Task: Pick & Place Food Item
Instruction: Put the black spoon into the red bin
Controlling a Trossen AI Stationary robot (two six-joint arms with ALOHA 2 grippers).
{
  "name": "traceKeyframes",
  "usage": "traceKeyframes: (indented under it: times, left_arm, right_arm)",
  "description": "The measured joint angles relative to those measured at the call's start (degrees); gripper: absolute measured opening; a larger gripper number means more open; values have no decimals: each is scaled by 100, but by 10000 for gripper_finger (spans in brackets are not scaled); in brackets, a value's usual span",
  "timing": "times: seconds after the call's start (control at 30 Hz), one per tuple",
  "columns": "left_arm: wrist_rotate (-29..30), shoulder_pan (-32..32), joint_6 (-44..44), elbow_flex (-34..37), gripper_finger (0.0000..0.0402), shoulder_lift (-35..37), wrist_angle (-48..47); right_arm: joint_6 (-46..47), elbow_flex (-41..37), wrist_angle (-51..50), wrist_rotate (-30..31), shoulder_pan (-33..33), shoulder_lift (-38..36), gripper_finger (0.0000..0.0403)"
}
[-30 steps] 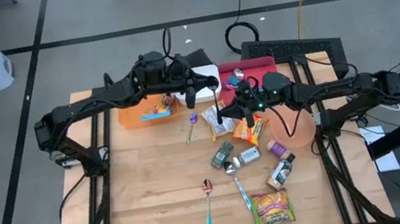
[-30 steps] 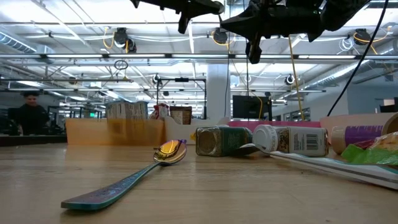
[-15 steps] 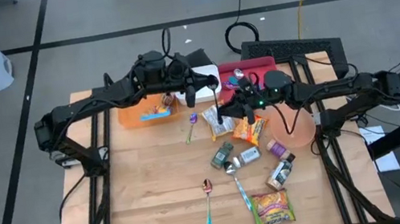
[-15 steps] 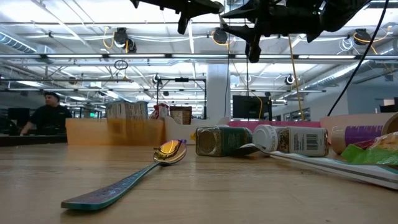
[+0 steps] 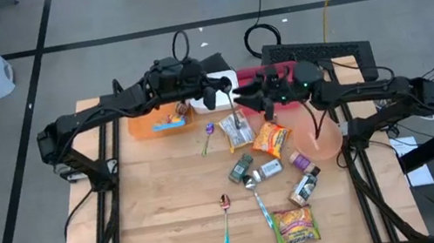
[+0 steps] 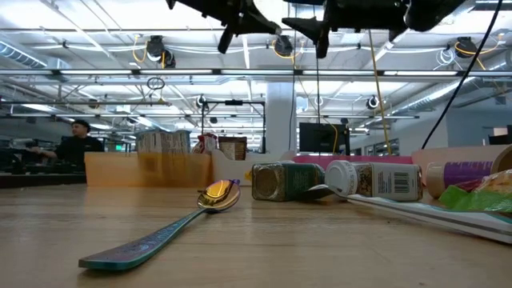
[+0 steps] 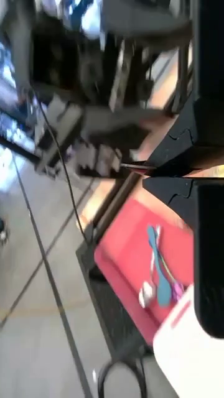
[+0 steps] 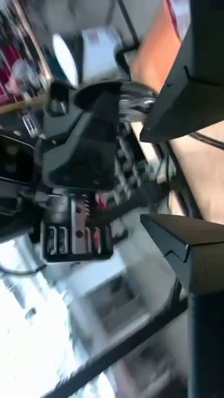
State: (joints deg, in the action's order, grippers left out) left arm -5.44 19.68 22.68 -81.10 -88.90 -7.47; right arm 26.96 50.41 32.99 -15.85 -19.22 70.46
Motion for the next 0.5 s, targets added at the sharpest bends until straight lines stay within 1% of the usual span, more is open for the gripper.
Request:
traceKeyframes:
  times: [0.1,0.2,0.3,0.43,0.5]
  left_arm:
    - [532,-44,-7,0,5,0,-102]
    - [1015,-101,-130,-2,4,0,-39]
    - [1635,-211,-424,-176,5,-4,-185]
    - [2429,-398,-1021,-561,4,0,-280]
    - [2670,-451,-1198,-770,4,0,-389]
  right_arm:
    - [-860,408,-625,683,146,-2,194]
    - [-1760,896,-1522,1587,368,-2,194]
    - [-2432,1302,-2306,2434,618,-2,194]
    - [-2732,1460,-2564,3150,886,-2,194]
    - [-2728,1460,-2576,3382,985,-2,194]
